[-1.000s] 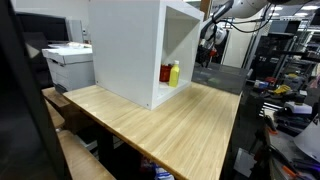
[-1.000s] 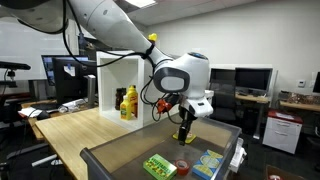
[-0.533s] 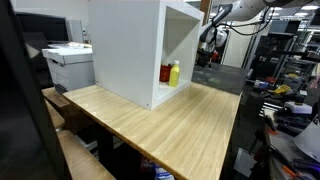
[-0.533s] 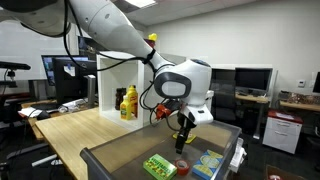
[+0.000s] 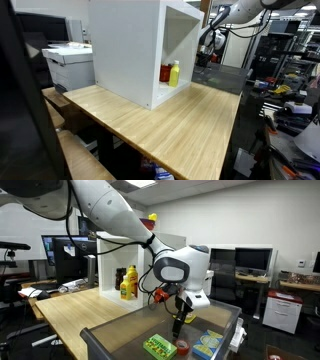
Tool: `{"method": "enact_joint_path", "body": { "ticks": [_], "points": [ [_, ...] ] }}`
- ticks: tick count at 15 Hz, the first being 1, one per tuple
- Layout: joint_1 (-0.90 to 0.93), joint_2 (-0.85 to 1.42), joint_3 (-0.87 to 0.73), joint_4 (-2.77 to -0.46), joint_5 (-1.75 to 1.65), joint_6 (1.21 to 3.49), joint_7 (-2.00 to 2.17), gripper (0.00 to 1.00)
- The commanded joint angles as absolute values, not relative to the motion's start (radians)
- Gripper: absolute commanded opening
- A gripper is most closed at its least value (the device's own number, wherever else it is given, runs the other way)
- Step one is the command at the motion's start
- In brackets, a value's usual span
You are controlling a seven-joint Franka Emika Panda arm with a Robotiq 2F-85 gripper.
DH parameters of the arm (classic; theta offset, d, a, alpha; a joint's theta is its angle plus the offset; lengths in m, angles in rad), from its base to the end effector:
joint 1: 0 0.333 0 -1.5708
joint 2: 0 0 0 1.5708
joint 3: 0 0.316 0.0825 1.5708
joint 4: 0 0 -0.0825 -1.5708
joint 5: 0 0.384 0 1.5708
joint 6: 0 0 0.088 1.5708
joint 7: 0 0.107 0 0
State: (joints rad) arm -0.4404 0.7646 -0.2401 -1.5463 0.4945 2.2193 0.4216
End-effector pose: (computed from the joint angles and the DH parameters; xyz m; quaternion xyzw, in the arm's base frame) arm 0.5680 -0.4090 0.2035 -0.7741 0.6232 0.0138 0.1104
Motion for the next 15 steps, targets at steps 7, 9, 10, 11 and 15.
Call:
{"method": "enact_joint_path", "body": {
  "ticks": [7, 9, 10, 11, 15],
  "points": [
    [-0.41, 0.758, -0.237, -1.545, 0.472, 2.199, 0.447, 1.0],
    [-0.408, 0.762, -0.238, -1.541, 0.472, 2.202, 0.449, 1.0],
    [-0.408, 0.765, -0.239, -1.537, 0.473, 2.203, 0.45, 1.0],
    [-0.408, 0.768, -0.239, -1.532, 0.474, 2.205, 0.453, 1.0],
    [-0.409, 0.775, -0.237, -1.524, 0.475, 2.209, 0.453, 1.0]
  ]
}}
